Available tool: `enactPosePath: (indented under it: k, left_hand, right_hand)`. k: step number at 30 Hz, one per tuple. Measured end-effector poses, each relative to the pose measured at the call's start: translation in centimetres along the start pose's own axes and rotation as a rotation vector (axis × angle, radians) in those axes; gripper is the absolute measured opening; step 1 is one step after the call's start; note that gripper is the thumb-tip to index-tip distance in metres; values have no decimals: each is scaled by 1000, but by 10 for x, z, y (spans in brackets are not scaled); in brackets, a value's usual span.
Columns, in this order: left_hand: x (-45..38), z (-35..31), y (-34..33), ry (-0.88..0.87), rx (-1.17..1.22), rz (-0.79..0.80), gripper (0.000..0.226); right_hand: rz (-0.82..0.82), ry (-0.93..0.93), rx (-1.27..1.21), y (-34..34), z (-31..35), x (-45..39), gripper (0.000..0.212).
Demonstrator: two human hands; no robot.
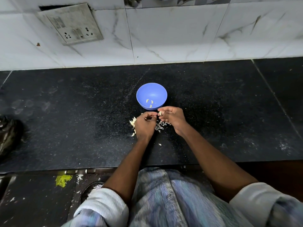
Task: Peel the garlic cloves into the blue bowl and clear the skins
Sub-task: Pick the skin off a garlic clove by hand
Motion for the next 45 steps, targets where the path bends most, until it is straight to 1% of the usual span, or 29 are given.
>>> enactPosePath:
  k: [2, 4, 5, 10, 13, 19, 21, 25, 30, 33, 35, 37, 42, 43, 45]
  left_hand:
    - [2, -6, 0, -35, -50, -9, 6]
    - [3, -9, 1, -51, -97, -24, 15]
    - [4, -11, 2, -70, -121, -35, 16]
    - [6, -15, 8, -129, -187, -86, 14]
    - [10, -22, 9, -160, -241, -101, 10]
    - [15, -29, 12, -151, -339, -132, 9]
    - [14, -28, 13, -137, -327, -137, 9]
    - [9, -18, 12, -87, -213, -106, 8]
    - [5, -8, 8, -8, -96, -56, 11]
    - [2, -1, 6, 35, 3, -23, 12]
    - [1, 2, 6, 59, 24, -23, 7]
    - [1, 3, 7, 56, 15, -23, 1]
    - [2, -1, 0, -38, -36, 59, 29]
    - [2, -3, -1, -58, -53, 54, 29]
    - [2, -6, -5, -85, -52, 46, 20]
  right_hand:
    - [10, 6, 3, -1, 0, 0, 16]
    - [15, 11, -3, -1, 0, 1, 15]
    - [18, 15, -14, -1, 1, 2, 15]
    - [69, 23, -31, -3, 2, 5, 15]
    - [73, 25, -1, -5, 3, 5, 14]
    - [83, 7, 30, -8, 4, 9, 16]
    - [91, 6, 27, -9, 5, 10, 17]
    - [108, -2, 15, -10, 1, 8, 18]
    - [131, -81, -93, -10, -4, 8, 26]
    - [144, -111, -158, -9, -6, 8, 27]
    - [136, -109, -150, -6, -7, 7, 27]
    - [126, -104, -130, -4, -8, 5, 26]
    - [81, -105, -98, 0, -6, 4, 23]
    - [69, -103, -95, 1, -5, 5, 23]
    - [49, -107, -94, 1, -4, 4, 22]
Point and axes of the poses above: each hand's wrist, its own x-axis away from the middle knuckle, its own y-axis out of the back of the hand, z = x × y, the point moved 8 cm from there along -x, towards the middle knuckle, and after that the axes turned 2 degrees about x, right-handed, at the moved point
